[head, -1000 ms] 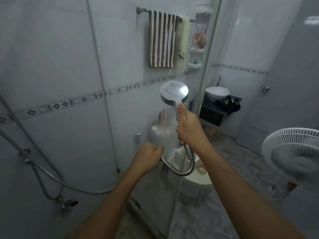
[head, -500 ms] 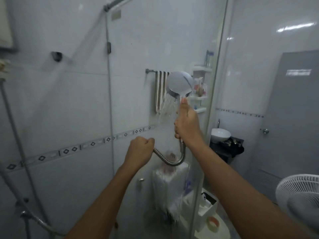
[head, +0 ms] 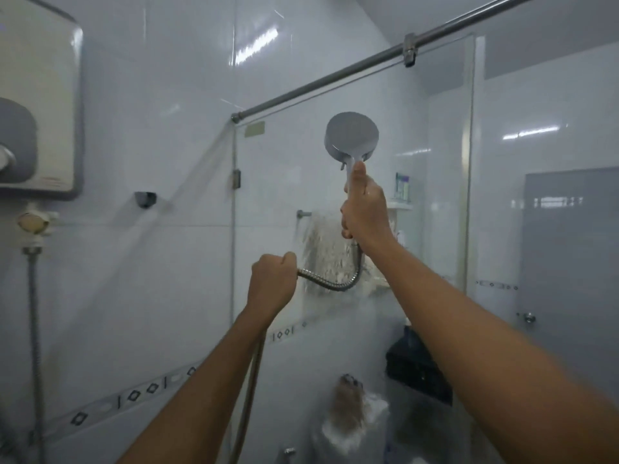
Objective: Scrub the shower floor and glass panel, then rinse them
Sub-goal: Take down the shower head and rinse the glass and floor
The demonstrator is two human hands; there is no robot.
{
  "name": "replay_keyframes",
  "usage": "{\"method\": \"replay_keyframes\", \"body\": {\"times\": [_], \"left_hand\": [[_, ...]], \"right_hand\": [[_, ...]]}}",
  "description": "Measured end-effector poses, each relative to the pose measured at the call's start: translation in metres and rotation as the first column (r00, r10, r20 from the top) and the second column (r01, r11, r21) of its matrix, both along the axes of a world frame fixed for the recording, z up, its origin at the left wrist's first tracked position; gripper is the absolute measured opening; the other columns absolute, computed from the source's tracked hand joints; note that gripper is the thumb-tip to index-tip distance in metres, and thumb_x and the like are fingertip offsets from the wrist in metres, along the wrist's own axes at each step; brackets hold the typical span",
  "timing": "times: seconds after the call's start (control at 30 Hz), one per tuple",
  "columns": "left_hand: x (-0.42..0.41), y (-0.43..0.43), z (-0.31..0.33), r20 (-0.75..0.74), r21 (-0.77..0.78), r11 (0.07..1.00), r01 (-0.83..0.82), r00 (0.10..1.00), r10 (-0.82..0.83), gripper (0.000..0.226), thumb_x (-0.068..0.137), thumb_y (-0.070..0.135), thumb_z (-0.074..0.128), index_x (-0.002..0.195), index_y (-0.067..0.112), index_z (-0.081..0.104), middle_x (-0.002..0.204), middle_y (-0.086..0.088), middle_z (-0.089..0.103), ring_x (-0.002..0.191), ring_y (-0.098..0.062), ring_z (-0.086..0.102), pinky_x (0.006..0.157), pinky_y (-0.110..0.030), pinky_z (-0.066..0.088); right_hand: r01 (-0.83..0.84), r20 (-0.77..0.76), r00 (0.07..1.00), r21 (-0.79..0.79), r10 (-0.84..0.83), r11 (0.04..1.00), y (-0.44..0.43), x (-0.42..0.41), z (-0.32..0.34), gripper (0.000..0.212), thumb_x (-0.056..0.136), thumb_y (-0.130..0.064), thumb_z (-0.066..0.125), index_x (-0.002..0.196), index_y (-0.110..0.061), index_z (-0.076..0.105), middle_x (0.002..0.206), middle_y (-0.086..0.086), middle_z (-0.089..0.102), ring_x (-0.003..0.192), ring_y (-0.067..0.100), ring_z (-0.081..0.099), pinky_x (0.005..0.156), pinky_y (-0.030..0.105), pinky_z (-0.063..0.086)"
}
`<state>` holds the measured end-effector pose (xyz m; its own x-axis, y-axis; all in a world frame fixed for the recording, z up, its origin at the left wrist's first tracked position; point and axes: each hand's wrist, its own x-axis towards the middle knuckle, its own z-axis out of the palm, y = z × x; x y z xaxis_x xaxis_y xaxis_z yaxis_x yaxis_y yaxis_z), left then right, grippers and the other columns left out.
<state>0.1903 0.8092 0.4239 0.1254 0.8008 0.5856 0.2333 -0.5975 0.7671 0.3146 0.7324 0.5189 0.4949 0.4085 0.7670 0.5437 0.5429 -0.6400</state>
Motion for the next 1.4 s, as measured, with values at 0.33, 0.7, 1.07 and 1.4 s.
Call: {"method": "replay_keyframes", "body": {"times": [0.33,0.7,1.07,1.4], "left_hand": [[-0.053,0.044,-0.009,0.058,-0.047,0.996,0.073,0.996,-0.070,0.035,0.093,0.024,0.046,0.062,0.009,0.049,0.055,-0.004,0.043,0.046,-0.017,0.034,0.052,-0.029,0.030],[-0.100,0.017,-0.239,0.057,-0.543,0.839,0.033,0.998,-0.003,0.042,0.088,0.024,0.050,0.047,0.016,0.044,0.040,0.004,0.036,0.038,-0.017,0.031,0.045,-0.025,0.024],[-0.157,-0.098,-0.397,-0.331,-0.645,0.699,-0.308,0.937,0.108,0.048,0.096,0.012,0.052,0.049,0.010,0.046,0.049,-0.011,0.046,0.054,-0.022,0.045,0.058,-0.035,0.032],[-0.225,-0.231,-0.489,-0.553,-0.704,0.452,-0.548,0.822,0.136,0.053,0.092,0.036,0.046,0.056,-0.001,0.056,0.068,-0.026,0.063,0.065,-0.030,0.061,0.065,-0.038,0.049]], "right_hand": [[-0.133,-0.089,0.988,-0.078,0.126,0.988,0.054,-0.048,-0.017,0.054,0.096,-0.066,0.025,0.080,-0.017,0.041,0.054,0.003,0.038,0.041,0.017,0.036,0.040,0.026,0.036],[-0.338,-0.276,0.928,-0.348,0.249,0.875,0.064,-0.083,-0.235,0.051,0.098,-0.063,0.028,0.085,-0.015,0.041,0.054,0.006,0.032,0.039,0.016,0.031,0.038,0.024,0.032],[-0.599,-0.694,0.699,-0.433,0.176,0.674,0.007,-0.112,-0.445,0.048,0.098,-0.062,0.033,0.080,-0.018,0.045,0.049,0.003,0.032,0.038,0.014,0.030,0.040,0.021,0.031],[-0.853,-0.909,0.410,-0.411,-0.073,0.322,-0.085,-0.162,-0.567,0.055,0.090,-0.074,0.031,0.071,-0.024,0.043,0.050,0.002,0.033,0.033,0.013,0.025,0.039,0.018,0.026]]}}
